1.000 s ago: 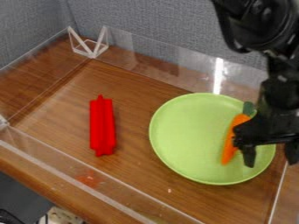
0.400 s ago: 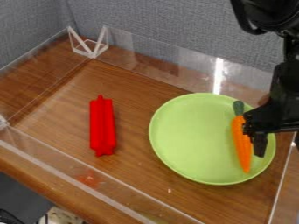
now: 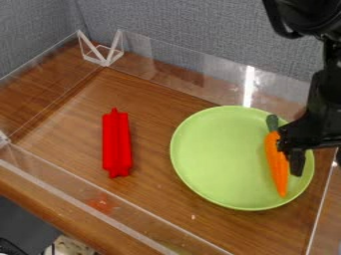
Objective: Put the carrot on the green plate
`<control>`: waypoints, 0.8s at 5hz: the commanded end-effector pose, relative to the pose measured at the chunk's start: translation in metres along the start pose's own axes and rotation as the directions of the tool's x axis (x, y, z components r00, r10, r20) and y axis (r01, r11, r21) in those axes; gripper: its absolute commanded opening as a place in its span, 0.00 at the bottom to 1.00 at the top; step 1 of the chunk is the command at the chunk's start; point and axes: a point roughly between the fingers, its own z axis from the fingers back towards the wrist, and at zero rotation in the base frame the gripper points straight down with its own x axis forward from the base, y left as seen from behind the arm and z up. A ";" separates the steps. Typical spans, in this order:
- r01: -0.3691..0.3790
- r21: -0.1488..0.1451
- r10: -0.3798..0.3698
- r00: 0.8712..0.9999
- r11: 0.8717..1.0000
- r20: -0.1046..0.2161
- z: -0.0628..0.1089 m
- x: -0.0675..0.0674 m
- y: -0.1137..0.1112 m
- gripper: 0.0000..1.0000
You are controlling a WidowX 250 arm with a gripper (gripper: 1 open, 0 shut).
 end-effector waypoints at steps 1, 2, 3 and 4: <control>-0.006 -0.063 0.009 0.999 0.998 0.044 0.022 0.003 -0.005 1.00; 0.001 -0.060 0.004 0.997 0.998 0.082 0.055 0.009 0.003 1.00; 0.044 -0.019 -0.042 0.991 0.999 0.124 0.096 0.022 0.020 1.00; 0.092 0.028 -0.096 0.982 0.995 0.164 0.121 0.029 0.042 1.00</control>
